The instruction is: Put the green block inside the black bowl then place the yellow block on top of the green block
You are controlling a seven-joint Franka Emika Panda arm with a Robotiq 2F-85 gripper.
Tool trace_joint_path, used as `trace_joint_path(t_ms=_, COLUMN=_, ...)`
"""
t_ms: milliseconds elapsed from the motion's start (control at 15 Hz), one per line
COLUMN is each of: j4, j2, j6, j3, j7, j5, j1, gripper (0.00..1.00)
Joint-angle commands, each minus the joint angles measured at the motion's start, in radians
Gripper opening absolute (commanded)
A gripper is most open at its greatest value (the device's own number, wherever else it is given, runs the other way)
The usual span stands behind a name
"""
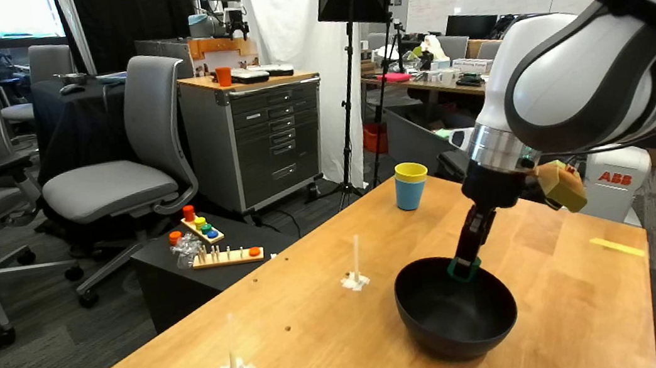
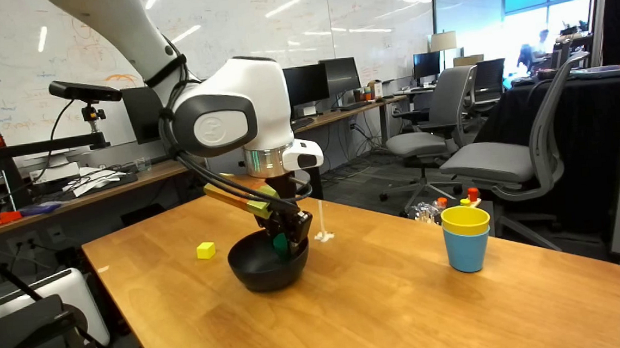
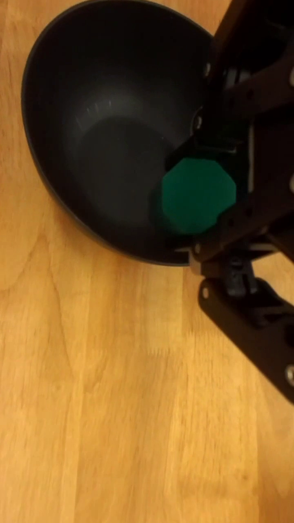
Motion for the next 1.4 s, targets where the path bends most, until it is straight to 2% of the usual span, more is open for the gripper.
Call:
trace_joint_path(t_ms=0, j4=0.061, j2=0.085, j6=0.045, j3=0.001, j7=0.003, j5=-0.032, j1=0.004, gripper=0.17)
trace_joint_path(t_ms=333, j4=0.117, j2=0.18, j6=0.064, j3=-0.021, j7=0.035, j5=-0.099, j1=0.019, gripper=0.17)
trace_joint_path(t_ms=400, j4=0.123, j2=0.191, j6=0.066, j3=-0.02, j7=0.038, j5=-0.107, j1=0.019, gripper=0.2)
trace_joint_path(t_ms=467, j4=0.125, j2=0.195, j6=0.072, j3=-0.018, j7=0.039, j5=-0.114, j1=0.018, gripper=0.6)
trace_joint_path(t_ms=800, j4=0.111, j2=0.186, j6=0.089, j3=-0.004, j7=0.034, j5=-0.131, j1=0.014, gripper=0.98)
trace_joint_path(t_ms=1000, j4=0.097, j2=0.175, j6=0.098, j3=0.009, j7=0.026, j5=-0.129, j1=0.006, gripper=1.0)
trace_joint_path(t_ms=1333, j4=0.063, j2=0.139, j6=0.097, j3=0.077, j7=-0.007, j5=-0.096, j1=-0.044, gripper=1.0)
